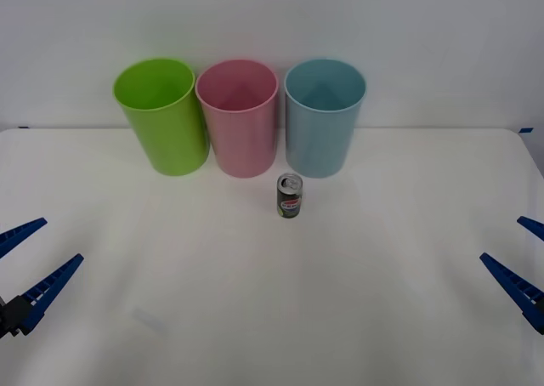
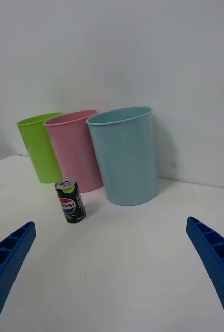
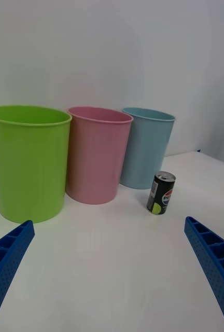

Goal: Grasp the object on the table and drop it into the matching bin: aluminum can to the light blue bin, PET bottle to the pink bin.

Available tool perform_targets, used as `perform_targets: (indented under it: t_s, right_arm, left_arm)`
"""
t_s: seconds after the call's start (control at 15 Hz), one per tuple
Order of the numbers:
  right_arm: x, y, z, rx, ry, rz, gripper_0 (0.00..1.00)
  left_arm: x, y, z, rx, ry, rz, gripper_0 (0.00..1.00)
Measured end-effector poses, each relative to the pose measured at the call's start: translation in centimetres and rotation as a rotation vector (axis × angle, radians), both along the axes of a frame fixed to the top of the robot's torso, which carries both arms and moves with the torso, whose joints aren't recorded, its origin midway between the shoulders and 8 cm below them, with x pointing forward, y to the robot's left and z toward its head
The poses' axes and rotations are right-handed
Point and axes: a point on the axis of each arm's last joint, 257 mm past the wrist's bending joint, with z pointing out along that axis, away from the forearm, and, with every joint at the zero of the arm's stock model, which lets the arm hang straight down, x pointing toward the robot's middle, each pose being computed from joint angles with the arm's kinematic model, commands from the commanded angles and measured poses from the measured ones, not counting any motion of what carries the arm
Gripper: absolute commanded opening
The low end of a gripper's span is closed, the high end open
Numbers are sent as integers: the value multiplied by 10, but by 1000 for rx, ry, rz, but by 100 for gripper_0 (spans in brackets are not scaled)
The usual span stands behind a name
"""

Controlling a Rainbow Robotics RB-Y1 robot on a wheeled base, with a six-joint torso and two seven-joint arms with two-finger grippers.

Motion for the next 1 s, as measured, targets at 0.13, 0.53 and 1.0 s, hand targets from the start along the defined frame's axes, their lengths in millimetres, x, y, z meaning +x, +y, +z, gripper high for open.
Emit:
perform_targets:
  t_s: [0.13,0.53,1.0]
  right_arm:
    - [0,0,0,0,0,0,100]
    - [-3,6,-6,-5,15,12,100]
    - [14,46,-40,33,61,75,100]
  left_arm:
    - [0,0,0,0,0,0,100]
    - [0,0,0,0,0,0,100]
    - [0,0,0,0,0,0,100]
